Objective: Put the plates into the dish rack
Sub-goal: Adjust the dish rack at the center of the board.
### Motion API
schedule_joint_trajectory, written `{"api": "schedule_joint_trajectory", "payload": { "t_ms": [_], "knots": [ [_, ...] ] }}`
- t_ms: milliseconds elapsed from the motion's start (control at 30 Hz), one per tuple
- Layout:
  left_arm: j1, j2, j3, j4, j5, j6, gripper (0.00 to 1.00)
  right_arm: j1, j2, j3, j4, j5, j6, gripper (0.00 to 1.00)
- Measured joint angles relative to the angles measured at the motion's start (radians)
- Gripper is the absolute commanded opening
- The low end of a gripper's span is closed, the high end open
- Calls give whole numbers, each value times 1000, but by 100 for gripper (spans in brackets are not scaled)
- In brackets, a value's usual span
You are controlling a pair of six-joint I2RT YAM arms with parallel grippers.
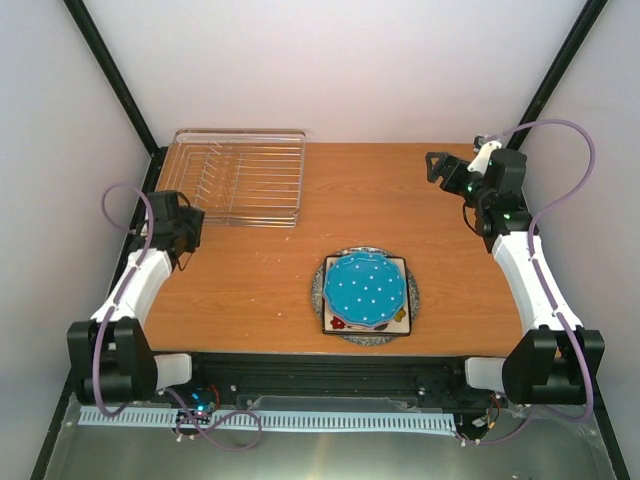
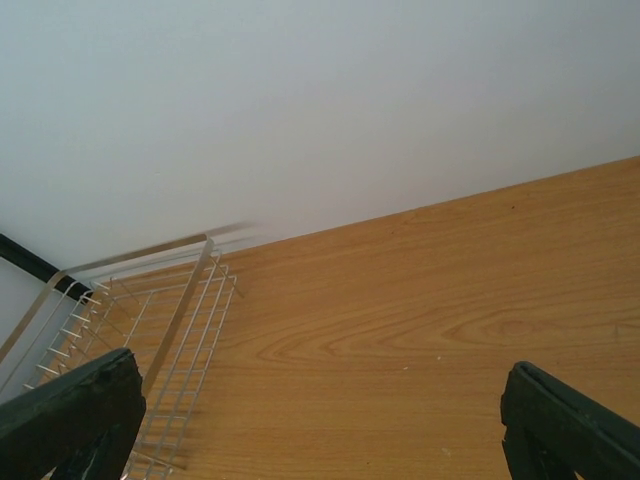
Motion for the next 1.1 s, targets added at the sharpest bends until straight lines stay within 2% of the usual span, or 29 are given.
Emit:
{"api": "schedule_joint_trajectory", "payload": {
  "t_ms": [100, 167, 200, 267, 333, 467, 600, 767, 967, 1100],
  "knots": [
    [0, 68, 31, -7, 17, -6, 46, 0, 4, 1, -4, 0, -2, 94],
    [0, 135, 97, -50, 23, -5, 56, 0, 28, 20, -22, -15, -6, 91],
    [0, 164, 136, -72, 21, 4, 58, 0, 54, 44, -35, -33, -10, 90],
    [5, 196, 207, -118, 6, 15, 64, 10, 130, 124, -84, -72, -27, 89],
    [20, 203, 266, -150, -6, 34, 66, 41, 247, 257, -156, -108, -51, 90],
    [96, 203, 343, -195, -25, 79, 71, 166, 424, 428, -259, -164, -79, 84],
    [177, 214, 375, -245, -40, 140, 72, 299, 567, 584, -376, -235, -71, 80],
    [195, 225, 342, -262, -38, 200, 72, 430, 708, 723, -399, -294, -47, 77],
    [193, 271, 339, -267, -37, 269, 72, 530, 851, 877, -416, -261, -18, 64],
    [193, 310, 342, -269, -38, 302, 72, 556, 923, 927, -410, -217, 11, 62]
  ]
}}
